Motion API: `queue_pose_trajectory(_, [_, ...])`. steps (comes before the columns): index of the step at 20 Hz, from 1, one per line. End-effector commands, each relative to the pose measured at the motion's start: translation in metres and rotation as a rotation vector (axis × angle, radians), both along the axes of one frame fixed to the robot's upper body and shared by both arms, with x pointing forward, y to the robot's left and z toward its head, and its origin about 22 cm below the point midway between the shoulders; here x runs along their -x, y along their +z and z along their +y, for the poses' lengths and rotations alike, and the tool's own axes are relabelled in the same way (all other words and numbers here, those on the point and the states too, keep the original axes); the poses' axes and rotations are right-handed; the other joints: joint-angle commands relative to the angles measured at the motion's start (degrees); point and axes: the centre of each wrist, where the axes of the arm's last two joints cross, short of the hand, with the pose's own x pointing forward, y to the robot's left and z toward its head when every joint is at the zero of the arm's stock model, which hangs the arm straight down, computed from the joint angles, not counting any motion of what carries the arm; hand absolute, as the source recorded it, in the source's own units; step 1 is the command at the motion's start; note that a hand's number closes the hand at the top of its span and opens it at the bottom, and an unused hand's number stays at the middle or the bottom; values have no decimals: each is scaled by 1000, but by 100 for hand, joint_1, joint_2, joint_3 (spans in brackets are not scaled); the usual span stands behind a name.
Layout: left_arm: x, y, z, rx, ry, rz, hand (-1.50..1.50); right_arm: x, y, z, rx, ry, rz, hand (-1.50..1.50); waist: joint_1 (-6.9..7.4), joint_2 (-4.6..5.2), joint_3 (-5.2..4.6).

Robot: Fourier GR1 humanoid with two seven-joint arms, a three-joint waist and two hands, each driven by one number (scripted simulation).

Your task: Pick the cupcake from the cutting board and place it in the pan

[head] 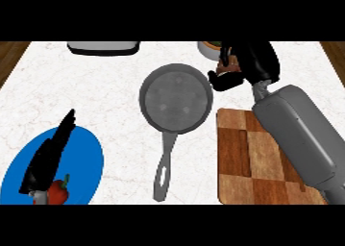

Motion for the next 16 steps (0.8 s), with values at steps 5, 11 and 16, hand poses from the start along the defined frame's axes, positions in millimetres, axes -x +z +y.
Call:
queue_pose_trajectory(5, [-4, 2, -7, 12, -33, -13, 0, -32, -29, 67, -138, 59, 131, 150, 135, 60, 2])
queue_pose_trajectory(11, [-6, 4, -25, 9, -59, 4, 0, -35, -67, 92, -59, 38, 207, 150, 293, 102, 2])
queue_pose_trajectory(16, [-18, 12, -21, 1, -93, -31, 0, -37, -84, 89, 109, 84, 296, 150, 506, 178, -3])
